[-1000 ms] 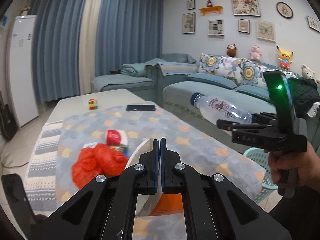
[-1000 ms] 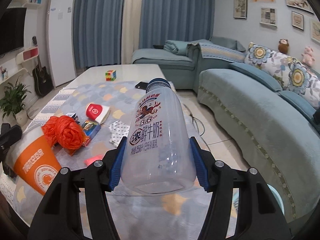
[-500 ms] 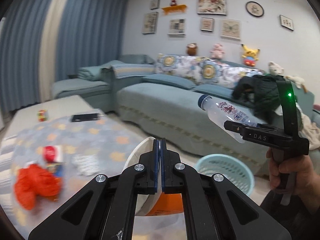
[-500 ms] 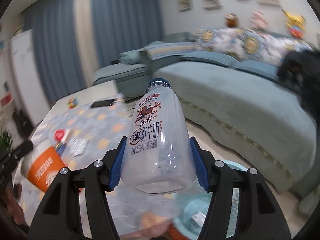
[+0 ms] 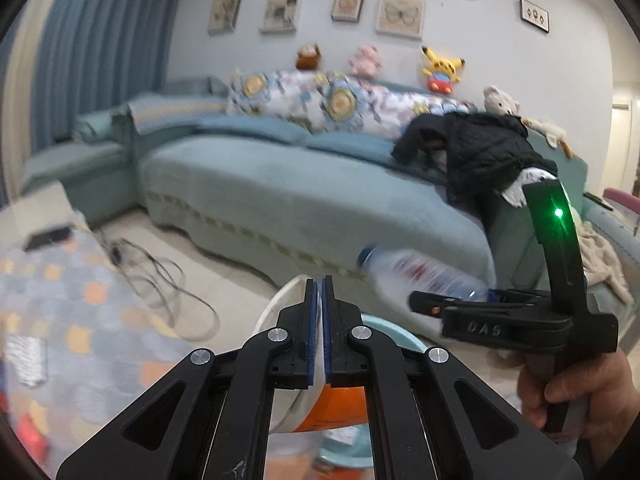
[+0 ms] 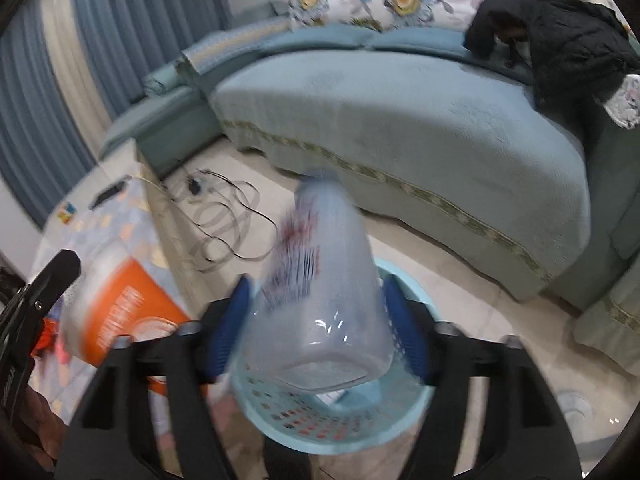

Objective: Collect trash
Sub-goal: 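Grasp the orange paper cup with the left gripper while the right drops the clear bottle in the basket, then grasp the red plastic bag with the left gripper while the right grasps the pink packet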

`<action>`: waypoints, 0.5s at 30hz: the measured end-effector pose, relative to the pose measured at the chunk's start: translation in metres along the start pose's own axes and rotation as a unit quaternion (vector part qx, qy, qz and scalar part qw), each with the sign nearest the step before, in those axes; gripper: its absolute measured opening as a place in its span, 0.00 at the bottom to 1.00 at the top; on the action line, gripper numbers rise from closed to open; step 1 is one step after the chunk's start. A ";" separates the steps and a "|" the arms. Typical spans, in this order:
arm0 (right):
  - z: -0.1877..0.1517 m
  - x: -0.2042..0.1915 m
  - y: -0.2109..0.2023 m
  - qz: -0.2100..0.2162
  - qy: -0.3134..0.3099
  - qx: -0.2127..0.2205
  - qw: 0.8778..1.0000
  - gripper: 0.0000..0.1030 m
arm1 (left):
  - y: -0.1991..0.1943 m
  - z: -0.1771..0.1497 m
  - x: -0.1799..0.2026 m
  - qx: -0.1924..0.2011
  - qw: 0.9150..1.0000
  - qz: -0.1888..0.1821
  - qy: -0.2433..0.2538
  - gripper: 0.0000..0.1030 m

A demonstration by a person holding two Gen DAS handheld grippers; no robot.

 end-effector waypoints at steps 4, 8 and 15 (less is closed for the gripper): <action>0.006 0.004 -0.011 -0.010 0.004 0.035 0.999 0.79 | 0.016 -0.015 -0.014 -0.027 0.999 0.019 -0.024 0.73; 0.006 -0.005 -0.009 0.003 0.002 0.028 1.000 0.81 | 0.006 -0.035 -0.040 -0.045 0.998 0.046 -0.026 0.74; 0.005 -0.044 -0.012 0.019 -0.033 0.028 0.999 0.81 | -0.050 -0.090 -0.113 -0.093 0.978 0.175 0.061 0.74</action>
Point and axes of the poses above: each gripper's, at about its wrist camera, not at the fingertips, and y roughly the way its jaws point, x to its right, z to its top, the point moved 5 cm from there along y, roughly the way its jaws point, and after that the axes turned 3 degrees about -x, right-handed, at the moved point
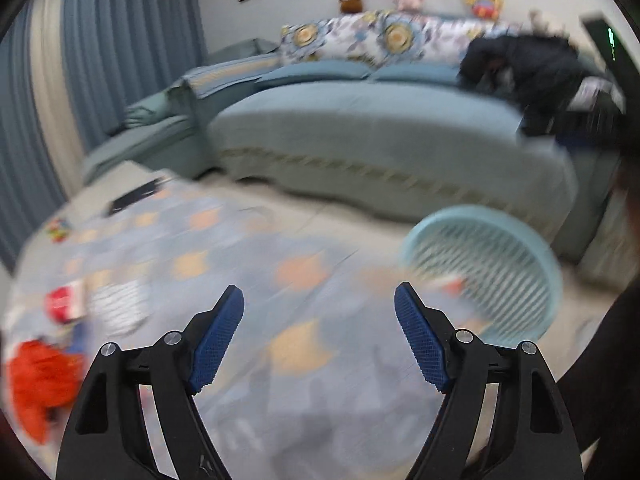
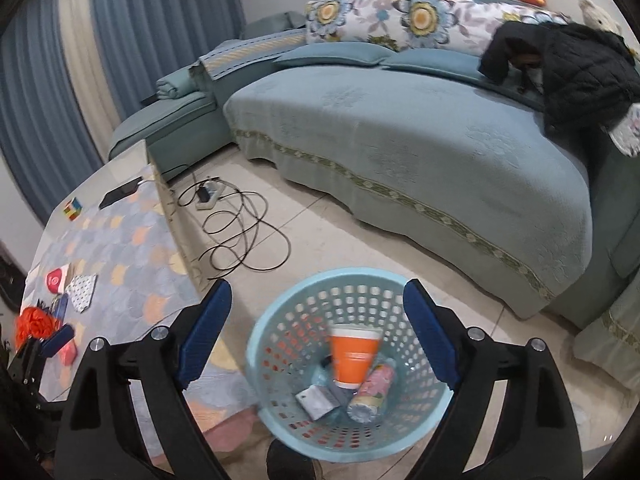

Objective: Collect trash

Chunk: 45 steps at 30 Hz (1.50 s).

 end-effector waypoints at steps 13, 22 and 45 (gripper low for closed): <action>-0.017 -0.175 -0.005 0.110 -0.153 0.011 0.982 0.82 | -0.069 -0.081 -0.250 -0.030 0.951 0.238 -0.195 0.78; -0.077 -0.310 -0.005 0.183 -0.279 0.004 0.943 0.82 | -0.047 -0.105 -0.311 -0.026 0.931 0.164 -0.325 0.78; -0.162 -0.426 0.085 0.168 -0.398 -0.074 0.899 0.33 | -0.130 -0.093 -0.303 0.065 0.934 0.089 -0.340 0.27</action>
Point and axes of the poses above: each gripper's, at about its wrist camera, not at the fingertips, and y roughly the way its jaws point, x to its right, z to its top, the point moved 5 cm from there along y, roughly the way its jaws point, and after that the axes turned 3 degrees about -x, right-handed, at the moved point
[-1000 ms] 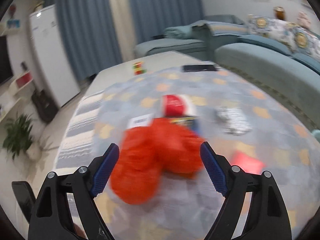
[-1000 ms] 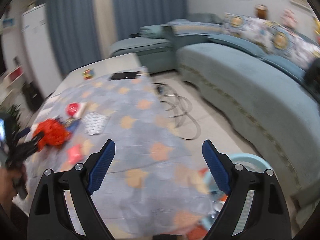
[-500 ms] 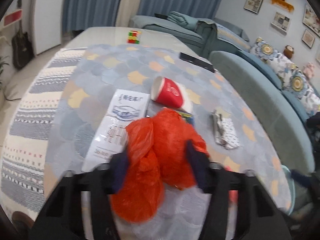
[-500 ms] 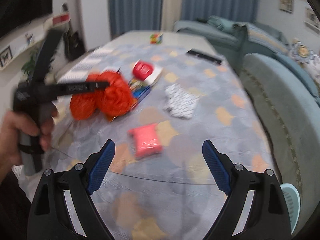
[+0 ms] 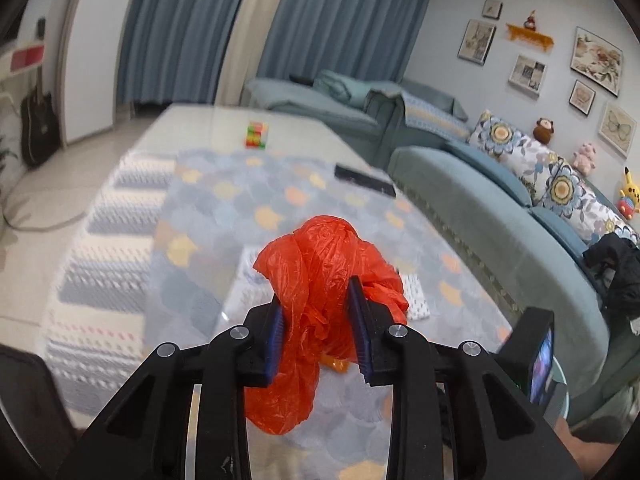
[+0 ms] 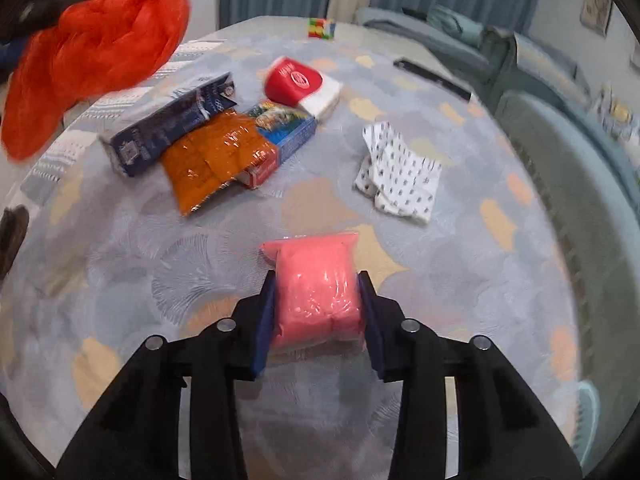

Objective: Collect trash

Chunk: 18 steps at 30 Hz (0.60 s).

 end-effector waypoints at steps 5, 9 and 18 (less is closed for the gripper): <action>0.002 0.005 -0.038 0.033 0.029 0.041 0.998 0.33 | -0.013 0.012 -0.004 0.031 0.999 0.005 -0.008 0.27; 0.003 0.019 -0.070 0.043 0.052 0.069 0.995 0.33 | -0.018 0.013 0.002 0.042 0.999 0.006 -0.001 0.28; -0.006 0.065 -0.118 0.038 0.106 0.110 0.988 0.33 | -0.028 0.008 0.036 0.078 0.995 0.014 0.064 0.28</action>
Point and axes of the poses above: each gripper's, at about its wrist camera, not at the fingertips, and y roughly the way its jaws point, x to its right, z to its top, the point moved 5 cm from there along y, roughly the way its jaws point, and after that the axes turned 3 degrees about -x, right-handed, at the moved point
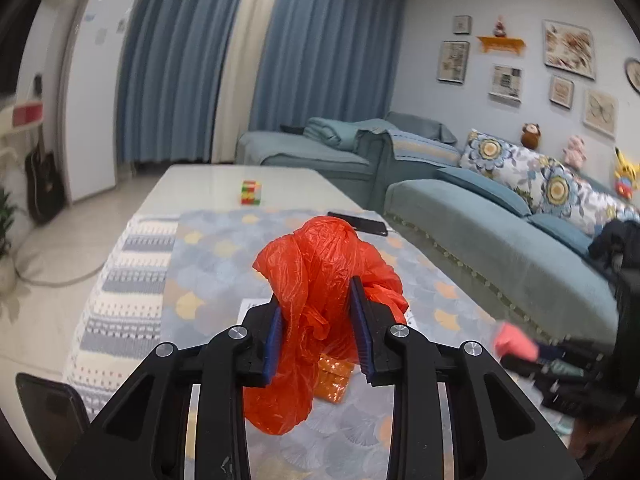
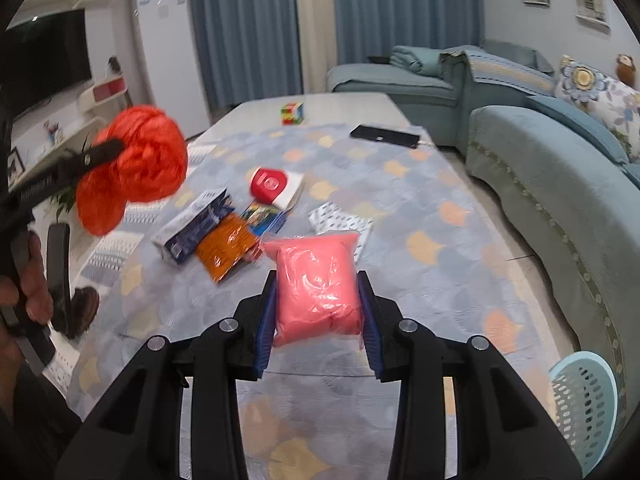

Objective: Collect trash

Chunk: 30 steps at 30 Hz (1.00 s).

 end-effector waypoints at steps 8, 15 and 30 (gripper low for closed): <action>0.011 0.028 -0.033 -0.031 0.019 0.051 0.998 0.33 | -0.004 -0.015 0.056 0.011 0.996 -0.013 0.089 0.29; 0.007 0.054 -0.049 -0.074 0.032 0.072 0.994 0.33 | 0.000 -0.030 0.089 0.004 0.992 -0.034 0.125 0.29; -0.016 0.132 -0.104 -0.135 0.088 0.101 0.982 0.33 | -0.001 -0.054 0.150 -0.009 0.982 -0.097 0.161 0.29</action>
Point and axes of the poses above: each gripper's, at about its wrist camera, not at the fingertips, and y roughly the way its jaws point, x to its right, z to its top, the point moved 5 cm from there along y, roughly the way its jaws point, and after that the axes turned 3 degrees about -x, right-handed, at the moved point
